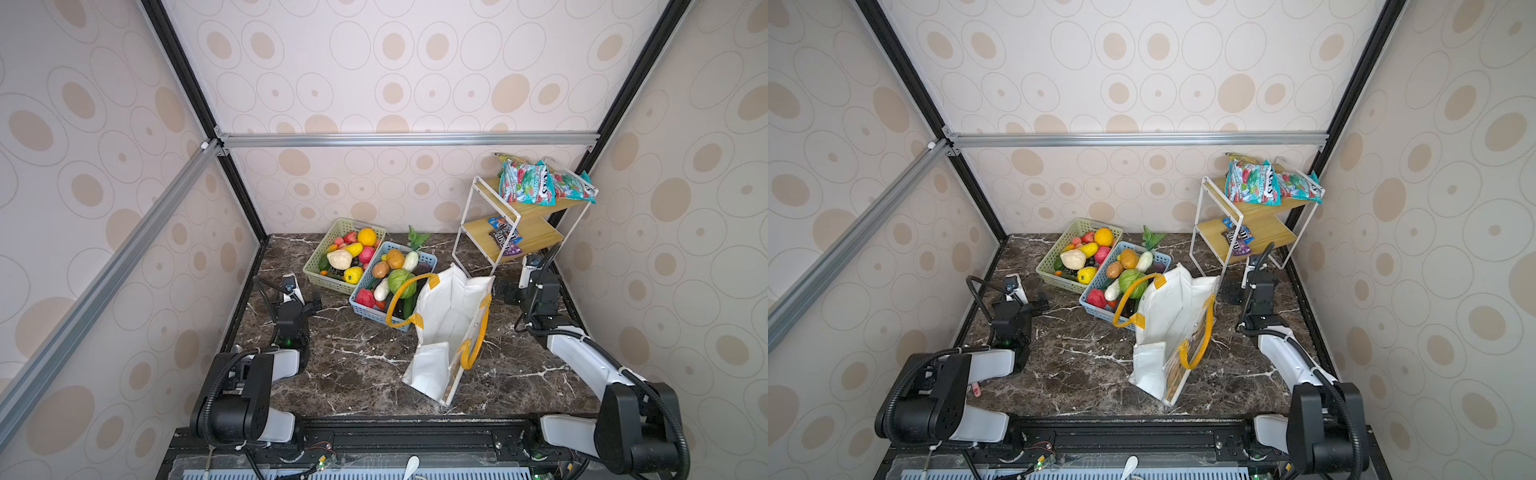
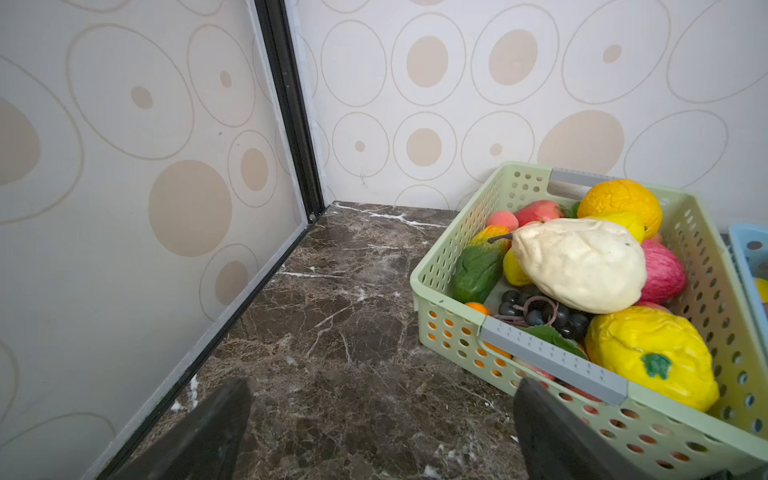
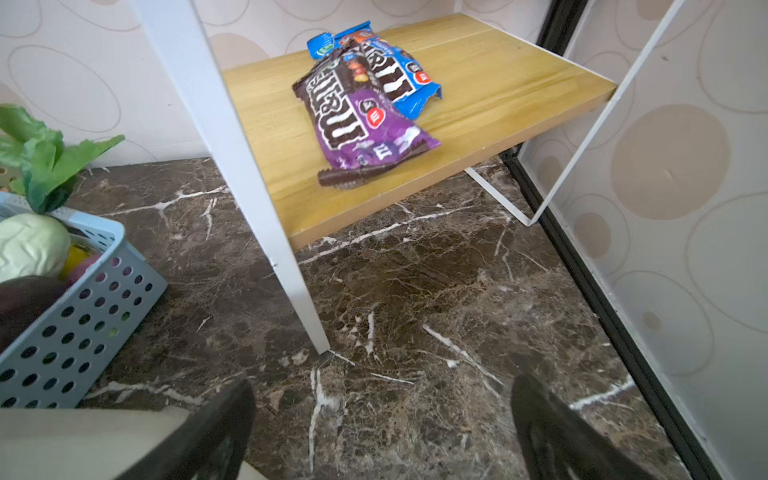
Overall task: Place the food into the grocery bag and tie it
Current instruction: 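Reach the left gripper over the blue basket while the right approaches the bag handle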
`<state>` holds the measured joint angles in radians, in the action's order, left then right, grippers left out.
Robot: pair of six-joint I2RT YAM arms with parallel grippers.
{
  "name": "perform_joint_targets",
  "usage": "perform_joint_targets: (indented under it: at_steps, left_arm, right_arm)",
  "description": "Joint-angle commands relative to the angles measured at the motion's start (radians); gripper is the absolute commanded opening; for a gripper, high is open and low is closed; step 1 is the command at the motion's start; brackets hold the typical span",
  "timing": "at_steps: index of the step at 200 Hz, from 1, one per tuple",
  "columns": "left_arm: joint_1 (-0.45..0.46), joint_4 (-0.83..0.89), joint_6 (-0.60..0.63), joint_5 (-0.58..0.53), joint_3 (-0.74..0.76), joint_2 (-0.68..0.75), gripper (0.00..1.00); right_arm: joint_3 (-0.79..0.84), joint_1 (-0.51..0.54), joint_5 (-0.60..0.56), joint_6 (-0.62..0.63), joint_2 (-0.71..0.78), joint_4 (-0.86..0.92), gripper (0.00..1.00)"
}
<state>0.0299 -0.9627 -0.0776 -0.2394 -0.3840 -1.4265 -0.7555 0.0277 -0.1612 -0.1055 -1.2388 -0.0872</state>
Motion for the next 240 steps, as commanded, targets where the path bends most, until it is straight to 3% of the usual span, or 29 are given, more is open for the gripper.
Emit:
perform_joint_targets:
  at_steps: [1, 42, 89, 133, 182, 240]
  left_arm:
    - [0.001, 0.135, -0.036, 0.041, -0.064, 0.042, 0.99]
    - [0.070, 0.380, -0.047, -0.006, -0.215, 0.104, 0.99]
    - [0.194, 0.738, -0.066, -0.031, -0.477, 0.089, 0.97]
    - [0.323, 0.979, -0.149, -0.022, -0.663, 0.057, 0.96]
    - [0.409, 1.060, -0.236, 0.005, -0.770, 0.031, 0.94]
    - [0.491, 1.183, -0.266, 0.022, -0.904, -0.060, 0.92]
  right_arm:
    - [-0.069, -0.002, -0.042, -0.086, 0.044, 0.310, 0.98]
    - [-0.209, -0.002, -0.012, -0.150, 0.067, 0.561, 0.95]
    - [-0.335, 0.007, 0.096, -0.203, 0.091, 0.718, 0.86]
    - [-0.411, 0.168, 0.049, -0.262, 0.105, 0.809, 0.80]
    - [-0.447, 0.317, -0.014, -0.332, 0.099, 0.886, 0.70]
    - [-0.432, 0.385, -0.042, -0.430, 0.127, 0.957, 0.61]
